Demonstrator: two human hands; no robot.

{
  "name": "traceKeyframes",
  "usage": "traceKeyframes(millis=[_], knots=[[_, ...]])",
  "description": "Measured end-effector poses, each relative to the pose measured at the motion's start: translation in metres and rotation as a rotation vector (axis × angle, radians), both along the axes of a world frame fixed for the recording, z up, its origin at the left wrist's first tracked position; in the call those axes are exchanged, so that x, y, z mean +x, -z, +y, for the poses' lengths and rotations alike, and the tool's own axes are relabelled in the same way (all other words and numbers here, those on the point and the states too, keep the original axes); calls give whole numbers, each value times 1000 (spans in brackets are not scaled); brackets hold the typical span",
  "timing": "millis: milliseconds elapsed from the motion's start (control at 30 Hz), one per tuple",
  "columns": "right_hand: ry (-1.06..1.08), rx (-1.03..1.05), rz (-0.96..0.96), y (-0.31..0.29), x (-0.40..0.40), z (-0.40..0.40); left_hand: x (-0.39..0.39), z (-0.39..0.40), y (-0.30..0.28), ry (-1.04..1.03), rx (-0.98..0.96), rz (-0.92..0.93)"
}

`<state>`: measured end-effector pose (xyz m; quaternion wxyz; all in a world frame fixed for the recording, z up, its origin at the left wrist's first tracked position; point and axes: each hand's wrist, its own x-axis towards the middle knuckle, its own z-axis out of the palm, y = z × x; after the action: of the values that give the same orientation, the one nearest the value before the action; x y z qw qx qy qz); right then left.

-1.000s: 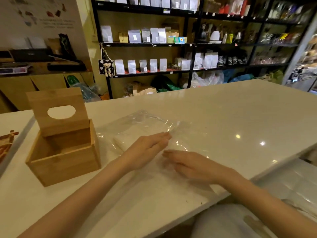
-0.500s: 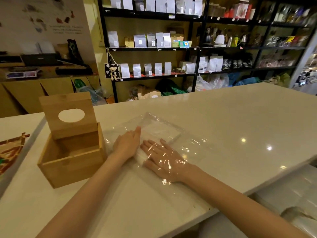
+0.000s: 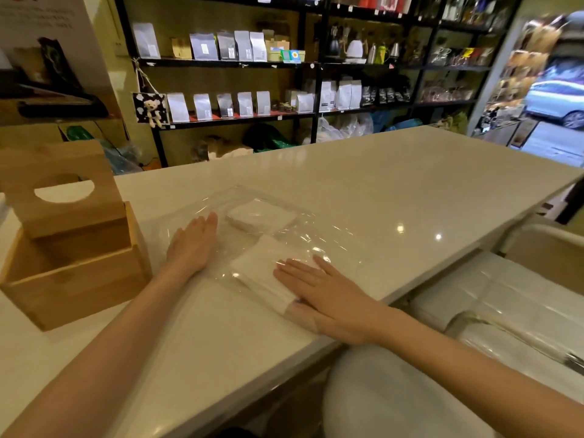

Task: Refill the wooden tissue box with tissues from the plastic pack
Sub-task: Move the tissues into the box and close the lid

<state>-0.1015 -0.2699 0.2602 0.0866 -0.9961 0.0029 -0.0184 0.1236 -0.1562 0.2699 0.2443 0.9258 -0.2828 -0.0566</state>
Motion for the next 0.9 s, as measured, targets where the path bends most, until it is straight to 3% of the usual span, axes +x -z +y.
traceKeyframes(millis=[233,367,500,667,833,900], knots=[[25,49,-10,-3,-57,7,2,2,4,137,164,-117],[79,-104,-209,12,-77,5,0,1,5,151,169,-152],[95,-100,-233,5,-92,1,0,2,8,167,135,-187],[140,349,-406,-55,-99,9,5,3,11,168,85,-214],[278,754,-575,-92,-79,-12,-18,9,-5,187,-396,-150],[298,867,-606,-99,-58,-18,-31,14,-18,175,-506,-197]])
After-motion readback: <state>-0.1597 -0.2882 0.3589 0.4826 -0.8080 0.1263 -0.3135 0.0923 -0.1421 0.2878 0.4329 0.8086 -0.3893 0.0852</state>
